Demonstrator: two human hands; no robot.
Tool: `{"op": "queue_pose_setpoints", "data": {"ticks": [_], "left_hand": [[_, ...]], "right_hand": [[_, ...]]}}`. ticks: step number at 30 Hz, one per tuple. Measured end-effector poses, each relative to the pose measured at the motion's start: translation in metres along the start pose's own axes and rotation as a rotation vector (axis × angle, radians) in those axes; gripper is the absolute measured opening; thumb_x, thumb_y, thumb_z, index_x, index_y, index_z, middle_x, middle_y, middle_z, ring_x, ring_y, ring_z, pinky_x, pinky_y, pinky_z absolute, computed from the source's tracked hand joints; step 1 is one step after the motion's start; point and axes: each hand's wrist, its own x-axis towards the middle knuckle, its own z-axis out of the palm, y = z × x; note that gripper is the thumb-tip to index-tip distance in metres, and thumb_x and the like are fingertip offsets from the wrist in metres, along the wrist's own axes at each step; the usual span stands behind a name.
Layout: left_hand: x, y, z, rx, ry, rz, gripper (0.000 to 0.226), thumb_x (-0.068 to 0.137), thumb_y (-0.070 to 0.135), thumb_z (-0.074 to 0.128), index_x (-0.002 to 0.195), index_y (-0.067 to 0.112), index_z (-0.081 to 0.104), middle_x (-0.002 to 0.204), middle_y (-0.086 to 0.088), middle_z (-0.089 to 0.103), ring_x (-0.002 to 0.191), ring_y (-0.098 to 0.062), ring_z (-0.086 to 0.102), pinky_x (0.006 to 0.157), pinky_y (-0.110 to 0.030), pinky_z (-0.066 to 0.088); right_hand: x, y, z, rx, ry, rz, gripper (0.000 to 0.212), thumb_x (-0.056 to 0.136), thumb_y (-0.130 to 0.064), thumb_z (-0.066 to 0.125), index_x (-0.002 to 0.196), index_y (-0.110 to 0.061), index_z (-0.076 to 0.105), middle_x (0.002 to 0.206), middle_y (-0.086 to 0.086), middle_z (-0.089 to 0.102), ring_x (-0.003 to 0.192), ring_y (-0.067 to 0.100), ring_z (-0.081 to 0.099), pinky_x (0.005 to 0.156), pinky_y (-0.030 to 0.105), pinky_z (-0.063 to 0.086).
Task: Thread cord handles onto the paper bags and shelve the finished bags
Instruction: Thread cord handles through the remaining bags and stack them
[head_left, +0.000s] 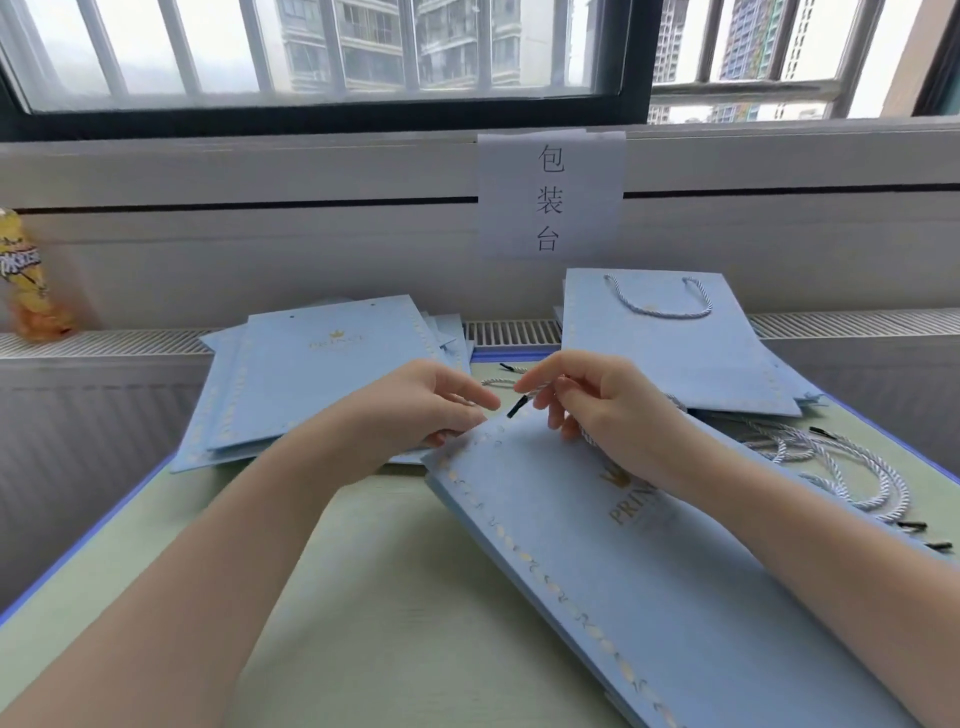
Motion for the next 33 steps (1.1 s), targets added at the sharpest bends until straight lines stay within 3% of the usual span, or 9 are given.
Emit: {"op": "queue_pose_setpoints", "data": {"ticks": [3,5,9,13,18,21,25,28,33], "left_hand": [[-0.003,-0.001,-0.006,0.085,-0.124,-0.004,0.022,0.088,0.002,0.06,0.103,0.012,0.072,0.103,-0.005,0.073,0.098,-0.015,0.067,0.087,-0.021,0.051],[-0.005,0.0,-0.005,0.142,-0.193,0.0,0.024,0.086,-0.003,0.058,0.1,0.01,0.074,0.099,-0.006,0.074,0.097,-0.017,0.068,0.089,-0.024,0.051],[-0.005,0.002,-0.001,0.16,-0.149,-0.001,0.02,0.085,-0.002,0.057,0.089,0.01,0.072,0.096,-0.008,0.072,0.089,-0.015,0.064,0.087,-0.027,0.049],[-0.004,0.002,-0.001,0.026,-0.097,-0.015,0.014,0.088,0.002,0.059,0.09,0.013,0.068,0.091,-0.003,0.066,0.083,-0.011,0.058,0.079,-0.024,0.044],[-0.003,0.001,-0.006,-0.112,-0.113,-0.021,0.031,0.091,-0.007,0.042,0.101,0.005,0.068,0.09,-0.007,0.065,0.076,-0.016,0.051,0.068,-0.022,0.04],[-0.004,-0.001,-0.007,-0.186,-0.19,-0.02,0.039,0.087,-0.015,0.037,0.103,0.005,0.067,0.096,-0.015,0.067,0.081,-0.024,0.054,0.069,-0.027,0.042],[-0.003,-0.005,-0.014,-0.314,-0.354,-0.002,0.038,0.083,-0.011,0.047,0.114,0.003,0.065,0.111,-0.021,0.067,0.088,-0.027,0.065,0.081,-0.034,0.052],[-0.001,-0.008,-0.017,-0.436,-0.454,0.018,0.044,0.087,-0.015,0.04,0.125,0.0,0.057,0.12,-0.026,0.061,0.091,-0.03,0.067,0.079,-0.036,0.056],[-0.004,-0.008,-0.015,-0.484,-0.556,0.076,0.035,0.09,-0.007,0.047,0.12,0.0,0.061,0.109,-0.019,0.068,0.086,-0.024,0.07,0.073,-0.029,0.056]], "right_hand": [[-0.001,0.002,0.005,-0.059,-0.025,-0.03,0.027,0.092,0.003,0.047,0.093,-0.015,0.068,0.077,-0.003,0.059,0.063,0.001,0.053,0.062,0.013,0.046],[-0.002,0.003,0.007,-0.158,-0.039,-0.104,0.015,0.089,-0.003,0.059,0.091,-0.016,0.067,0.075,-0.01,0.057,0.066,-0.002,0.052,0.066,0.01,0.042],[-0.003,0.004,0.012,-0.371,-0.07,-0.297,0.006,0.084,-0.007,0.068,0.087,-0.012,0.067,0.077,-0.02,0.049,0.073,-0.008,0.05,0.067,0.005,0.038],[-0.005,0.0,0.016,-0.451,-0.073,-0.37,0.004,0.085,-0.015,0.063,0.086,-0.011,0.065,0.077,-0.018,0.047,0.075,-0.009,0.047,0.07,0.006,0.035],[-0.005,-0.007,0.01,-0.486,-0.052,-0.32,0.004,0.086,-0.012,0.059,0.083,-0.015,0.061,0.075,-0.006,0.059,0.066,0.007,0.049,0.067,0.024,0.044],[-0.004,-0.006,0.006,-0.479,-0.047,-0.366,0.006,0.084,-0.008,0.061,0.083,-0.013,0.064,0.074,-0.005,0.061,0.064,-0.001,0.05,0.065,0.019,0.044],[-0.004,-0.005,0.006,-0.497,-0.068,-0.426,0.014,0.081,-0.01,0.056,0.088,-0.011,0.069,0.08,0.0,0.059,0.063,0.014,0.053,0.062,0.022,0.043],[-0.005,-0.007,0.006,-0.503,-0.046,-0.465,0.014,0.083,-0.009,0.055,0.089,-0.012,0.067,0.082,0.001,0.057,0.065,0.018,0.054,0.062,0.028,0.046],[-0.008,-0.014,0.008,-0.347,-0.033,-0.447,0.013,0.082,-0.009,0.059,0.088,-0.016,0.068,0.082,-0.003,0.056,0.069,0.012,0.054,0.066,0.016,0.043]]}}
